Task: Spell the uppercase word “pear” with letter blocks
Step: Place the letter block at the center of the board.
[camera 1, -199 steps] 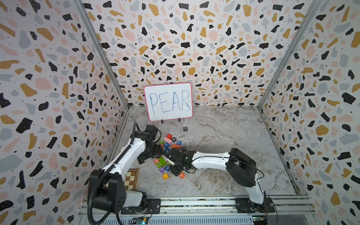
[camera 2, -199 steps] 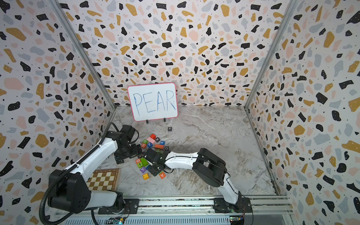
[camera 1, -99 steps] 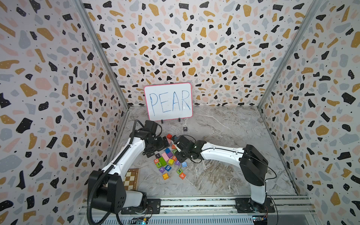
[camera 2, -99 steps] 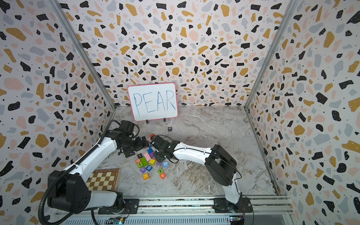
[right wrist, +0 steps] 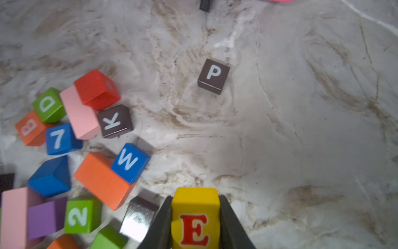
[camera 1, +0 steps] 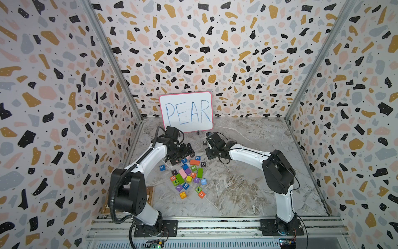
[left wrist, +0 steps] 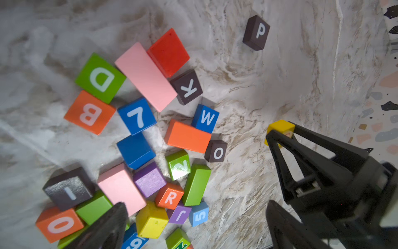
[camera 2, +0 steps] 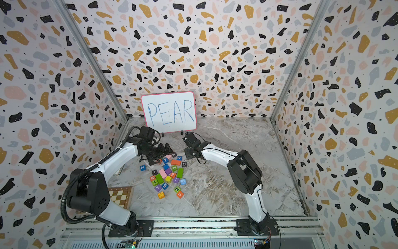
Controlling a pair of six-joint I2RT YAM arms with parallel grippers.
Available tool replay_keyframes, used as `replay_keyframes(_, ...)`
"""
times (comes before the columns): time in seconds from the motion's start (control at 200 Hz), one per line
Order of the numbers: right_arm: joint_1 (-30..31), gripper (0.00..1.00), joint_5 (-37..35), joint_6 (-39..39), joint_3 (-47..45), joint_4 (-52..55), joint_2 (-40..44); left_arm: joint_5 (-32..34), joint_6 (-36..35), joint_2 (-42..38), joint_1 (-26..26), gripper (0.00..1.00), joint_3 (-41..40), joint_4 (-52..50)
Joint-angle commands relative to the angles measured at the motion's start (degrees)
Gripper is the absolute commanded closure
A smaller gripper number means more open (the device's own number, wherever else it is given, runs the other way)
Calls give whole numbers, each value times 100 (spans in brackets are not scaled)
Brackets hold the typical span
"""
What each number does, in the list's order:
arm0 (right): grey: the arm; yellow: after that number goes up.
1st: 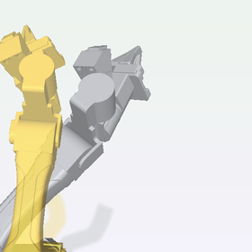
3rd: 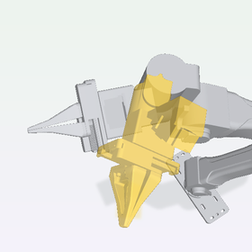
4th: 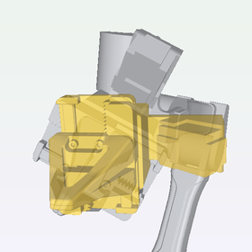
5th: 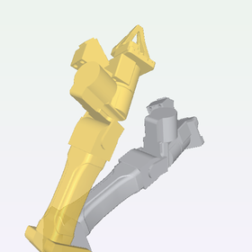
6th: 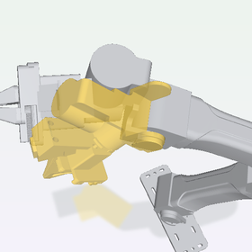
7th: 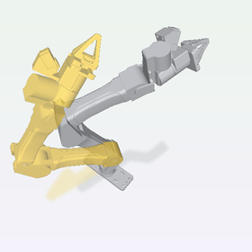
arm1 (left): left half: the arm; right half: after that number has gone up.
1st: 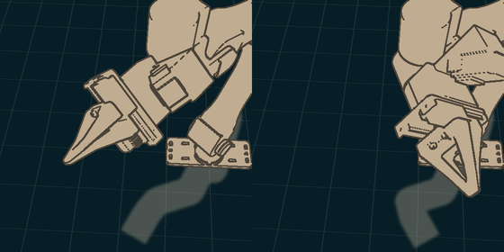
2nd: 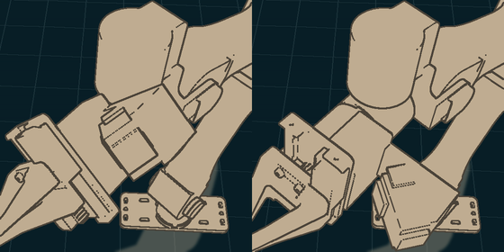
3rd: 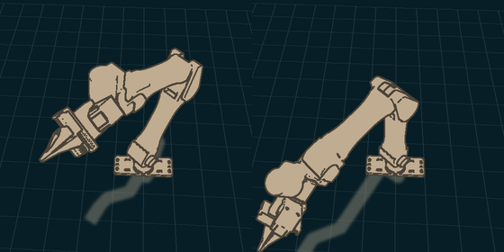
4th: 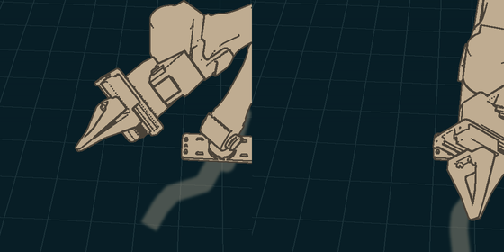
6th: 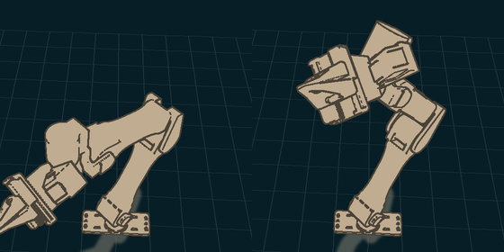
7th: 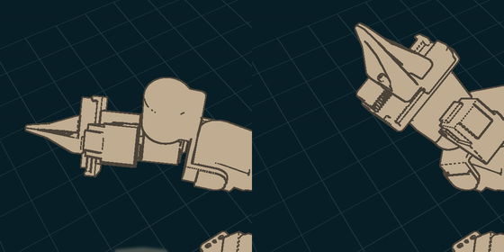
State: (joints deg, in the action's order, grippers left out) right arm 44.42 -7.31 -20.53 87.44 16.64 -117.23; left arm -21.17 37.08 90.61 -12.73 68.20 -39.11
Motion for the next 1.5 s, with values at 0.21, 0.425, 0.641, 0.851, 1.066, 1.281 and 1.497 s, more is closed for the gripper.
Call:
replay_keyframes(0.21, -432, 81, -260, -58, 1228, 237, -839, -316, -63, 548, -137, 1, 505, 306)
replay_keyframes(0.425, -524, 81, -177, -178, 1302, 108, -989, -283, -42, 615, -168, 1, 615, 354)
replay_keyframes(0.641, -702, 80, -69, -269, 1432, 85, -1133, -261, -58, 744, -168, 1, 793, 358)
replay_keyframes(0.851, -826, 79, -41, -436, 1855, 251, -1427, -296, -60, 901, -168, 1, 992, 301)
replay_keyframes(1.066, -836, 79, 277, -537, 2318, 440, -1801, -295, -73, 958, -166, 1, 1036, 264)
replay_keyframes(1.281, -848, 79, 501, -585, 2583, 515, -2004, -272, -113, 968, -164, 1, 1021, 211)
replay_keyframes(1.497, -862, 77, 574, -667, 2682, 532, -2147, -247, -135, 933, -167, 1, 995, 194)
